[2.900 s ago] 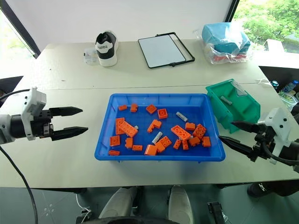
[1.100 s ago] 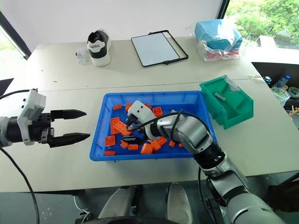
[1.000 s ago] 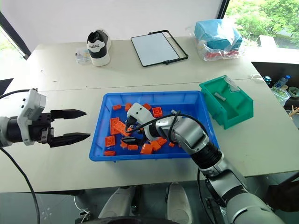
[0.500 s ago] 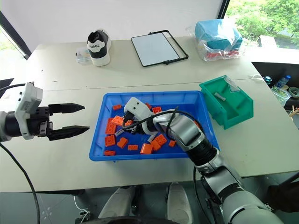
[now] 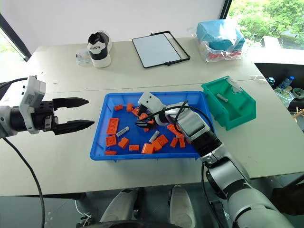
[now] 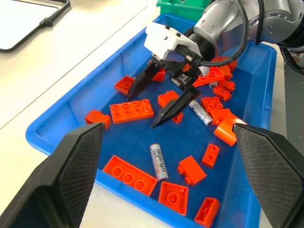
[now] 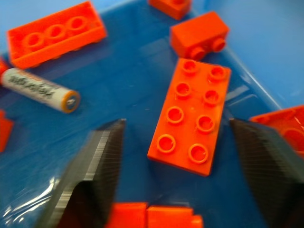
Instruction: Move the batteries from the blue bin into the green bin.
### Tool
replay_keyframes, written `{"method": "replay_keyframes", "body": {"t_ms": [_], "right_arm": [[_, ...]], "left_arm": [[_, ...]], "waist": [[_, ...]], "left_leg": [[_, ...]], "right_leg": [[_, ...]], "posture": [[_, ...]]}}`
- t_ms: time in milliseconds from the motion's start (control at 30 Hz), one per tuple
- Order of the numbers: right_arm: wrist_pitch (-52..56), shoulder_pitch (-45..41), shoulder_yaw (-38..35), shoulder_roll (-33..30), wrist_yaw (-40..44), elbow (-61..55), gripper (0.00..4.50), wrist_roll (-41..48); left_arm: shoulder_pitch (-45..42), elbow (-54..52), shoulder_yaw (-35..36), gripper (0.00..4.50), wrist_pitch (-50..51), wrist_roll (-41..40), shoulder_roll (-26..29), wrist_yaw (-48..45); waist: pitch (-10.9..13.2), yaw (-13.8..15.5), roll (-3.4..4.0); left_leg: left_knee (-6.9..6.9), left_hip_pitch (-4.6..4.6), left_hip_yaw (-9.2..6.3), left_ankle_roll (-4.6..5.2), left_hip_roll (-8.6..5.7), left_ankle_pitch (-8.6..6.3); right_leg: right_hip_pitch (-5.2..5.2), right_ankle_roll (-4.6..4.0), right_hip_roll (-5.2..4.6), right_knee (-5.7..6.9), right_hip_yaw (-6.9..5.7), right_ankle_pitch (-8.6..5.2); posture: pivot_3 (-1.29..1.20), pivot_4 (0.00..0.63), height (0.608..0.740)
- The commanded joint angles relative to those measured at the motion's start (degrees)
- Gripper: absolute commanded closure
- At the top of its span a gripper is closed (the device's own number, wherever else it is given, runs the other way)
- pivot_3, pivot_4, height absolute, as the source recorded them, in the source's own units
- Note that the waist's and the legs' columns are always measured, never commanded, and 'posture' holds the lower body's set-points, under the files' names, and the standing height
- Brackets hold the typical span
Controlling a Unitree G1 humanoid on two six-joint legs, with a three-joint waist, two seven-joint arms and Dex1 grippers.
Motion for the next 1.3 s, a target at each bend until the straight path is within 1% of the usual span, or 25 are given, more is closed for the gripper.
{"method": "replay_keyframes", "body": {"t_ms": [33, 100, 167, 267, 433, 567, 800, 833, 900, 967, 1067, 1100, 1200, 1300], "right_arm": [[-6.05, -3.43, -1.68, 1.09, 4.67, -2.74, 0.59, 0.51], [-8.51, -4.17, -1.5, 1.78, 6.68, -2.15, 0.59, 0.44], [-12.75, -5.26, 0.43, 2.9, 11.48, -0.5, 0.59, 0.24], [-19.28, -6.66, 3.69, 5.13, 17.06, 5.14, 0.59, -1.97], [-27.96, -9.03, 4.77, 8.07, 20.81, 15.91, 0.59, -5.88], [-34.45, -10.73, 5.18, 9.85, 22.15, 24.12, 0.59, -9.47], [-42.79, -11.22, 5.17, 11.16, 23.43, 34.21, 0.59, -14.3], [-43.58, -11.03, 5.06, 11.24, 23.75, 34.77, 0.83, -14.62], [-44.15, -10.54, 4.63, 11.36, 24.81, 34.85, 1.49, -14.56], [-43.47, -9.75, 4.1, 11.23, 26.72, 33.18, 2.39, -13.72], [-39.74, -7.92, 2.65, 10.83, 28.26, 27.74, 4.04, -11.84], [-37.74, -6.92, 1.89, 10.4, 28.41, 24.62, 4.45, -11.04], [-25.81, -1.65, -2.89, 7.5, 25.81, 8.44, 4.43, -7.22], [-14.97, 3.87, -7.69, 3.22, 21.41, -7.09, 4.43, -5.75]], "left_arm": [[-0.2, -1.04, 0.96, 0.0, -0.69, -0.33, -0.08, 0.28], [-0.1, -1.2, 0.98, 0.0, -0.69, -0.35, -0.2, 0.45], [0.14, -1.9, 1.23, 0.0, -0.45, -0.62, -0.49, 1.02], [1.04, -3.3, 2.03, 0.0, -0.06, -1.26, -0.67, 1.72], [2.97, -4.85, 4.25, 0.0, 0.29, -1.95, -0.41, 2.51], [4.64, -6.26, 5.83, 0.0, 0.3, -2.57, -0.56, 3.64], [6.16, -8.03, 7.51, 0.0, 0.69, -3.64, -0.69, 5.09], [6.26, -8.06, 7.67, 0.0, 0.7, -3.8, -0.58, 5.19], [6.24, -7.93, 7.81, 0.0, 0.64, -4.0, -0.31, 5.28], [5.83, -7.51, 7.62, 0.0, 0.57, -4.02, -0.08, 5.24], [5.28, -6.91, 6.81, 0.0, 0.39, -4.13, 0.15, 4.72], [5.04, -6.64, 6.14, 0.0, 0.21, -3.98, 0.16, 4.39], [3.22, -5.08, 3.12, 0.0, -0.67, -2.96, -0.44, 3.75], [1.5, -3.93, 1.01, 0.0, -1.26, -2.39, -1.19, 3.35]], "waist": [[0.0, -0.04, 0.0], [0.0, -0.05, 0.0], [0.0, -0.02, 0.0], [0.0, -0.12, 0.0], [0.01, -0.15, 0.0], [0.0, -0.29, 0.0], [0.0, -1.23, 0.0], [0.0, -1.29, 0.0], [0.0, -1.32, 0.0], [0.0, -1.31, 0.0], [0.0, -1.25, 0.0], [0.0, -1.27, 0.0], [0.01, -1.04, 0.0], [0.01, -0.65, 0.0]], "left_leg": [[0.0, 0.0, 0.0, 0.0, 0.0, 0.0], [0.0, 0.0, 0.0, 0.0, 0.0, 0.0], [-0.01, 0.01, 0.0, -0.01, 0.0, 0.0], [0.0, 0.03, -0.01, -0.01, 0.0, 0.0], [-0.02, 0.08, -0.02, -0.04, -0.01, 0.02], [-0.04, 0.09, -0.03, -0.1, -0.01, 0.05], [-0.08, 0.1, -0.06, -0.15, -0.01, 0.07], [-0.1, 0.14, -0.05, -0.15, -0.01, 0.07], [-0.12, 0.17, -0.06, -0.16, 0.0, 0.07], [-0.12, 0.2, -0.06, -0.16, 0.0, 0.07], [-0.1, 0.21, -0.07, -0.17, 0.0, 0.08], [-0.1, 0.21, -0.08, -0.17, 0.0, 0.08], [-0.1, 0.2, -0.11, -0.17, -0.01, 0.08], [-0.08, 0.17, -0.11, -0.17, -0.01, 0.08]], "right_leg": [[-0.01, 0.0, 0.0, 0.01, 0.0, 0.0], [-0.01, 0.0, 0.0, 0.01, 0.0, 0.0], [-0.01, 0.0, 0.01, 0.02, 0.0, 0.0], [0.01, 0.0, 0.01, 0.02, 0.0, 0.0], [0.03, 0.0, 0.0, 0.04, 0.0, 0.0], [0.03, 0.0, 0.01, 0.04, 0.0, 0.0], [0.03, -0.01, 0.02, 0.05, 0.01, 0.0], [0.04, 0.0, 0.02, 0.05, 0.02, 0.0], [0.05, -0.01, 0.04, 0.09, 0.02, 0.0], [0.06, -0.01, 0.04, 0.11, 0.02, -0.01], [0.09, -0.01, 0.04, 0.11, 0.02, -0.01], [0.09, -0.01, 0.04, 0.11, 0.02, -0.01], [0.08, -0.01, 0.04, 0.13, 0.02, -0.01], [0.07, -0.01, 0.03, 0.12, 0.03, -0.01]], "posture": [[0.0, 0.15, 0.731], [0.0, 0.15, 0.731], [0.0, 0.15, 0.731], [0.0, 0.15, 0.731], [0.0, 0.15, 0.731], [0.0, 0.15, 0.731], [0.0, 0.15, 0.731], [0.0, 0.15, 0.731], [0.0, 0.15, 0.731], [0.0, 0.15, 0.731], [0.0, 0.15, 0.731], [0.0, 0.15, 0.731], [0.0, 0.15, 0.731], [0.0, 0.15, 0.731]]}}
